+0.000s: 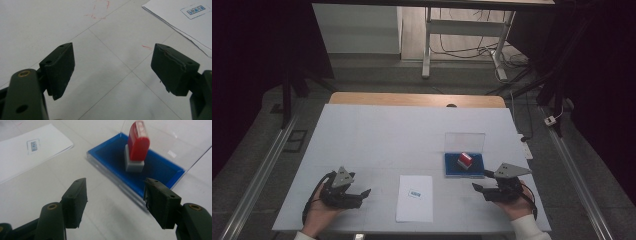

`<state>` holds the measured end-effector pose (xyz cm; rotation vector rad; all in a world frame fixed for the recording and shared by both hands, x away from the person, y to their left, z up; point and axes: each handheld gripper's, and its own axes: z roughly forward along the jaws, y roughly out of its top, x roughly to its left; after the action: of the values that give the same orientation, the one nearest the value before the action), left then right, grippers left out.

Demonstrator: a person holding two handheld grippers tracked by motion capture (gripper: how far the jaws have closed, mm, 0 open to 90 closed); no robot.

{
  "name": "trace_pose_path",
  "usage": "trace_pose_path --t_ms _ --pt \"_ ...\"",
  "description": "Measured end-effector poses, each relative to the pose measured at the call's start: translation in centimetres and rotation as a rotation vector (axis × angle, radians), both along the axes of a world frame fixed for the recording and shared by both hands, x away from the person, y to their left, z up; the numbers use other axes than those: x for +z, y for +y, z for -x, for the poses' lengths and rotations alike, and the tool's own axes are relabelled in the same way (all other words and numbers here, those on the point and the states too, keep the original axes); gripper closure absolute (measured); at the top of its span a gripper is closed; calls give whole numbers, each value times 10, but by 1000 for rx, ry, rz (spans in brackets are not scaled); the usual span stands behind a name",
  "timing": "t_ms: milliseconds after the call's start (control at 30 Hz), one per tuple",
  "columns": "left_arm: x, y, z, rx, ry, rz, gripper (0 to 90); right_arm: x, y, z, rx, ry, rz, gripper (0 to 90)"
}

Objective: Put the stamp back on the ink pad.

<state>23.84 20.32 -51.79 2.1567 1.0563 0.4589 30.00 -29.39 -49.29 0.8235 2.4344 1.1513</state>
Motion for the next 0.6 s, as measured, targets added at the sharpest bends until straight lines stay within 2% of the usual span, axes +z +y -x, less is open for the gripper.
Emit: trace_pose_path --t_ms 200,267,600 --pt "0 0 0 -4 -2 0 194 -9 -7 7 7 35 -15 351" --pt "0 0 0 -1 -2 -1 194 -10 -9 9 13 37 -6 351" --pt "0 -1 0 6 -6 -7 195 -9 -13 12 11 13 -28 351"
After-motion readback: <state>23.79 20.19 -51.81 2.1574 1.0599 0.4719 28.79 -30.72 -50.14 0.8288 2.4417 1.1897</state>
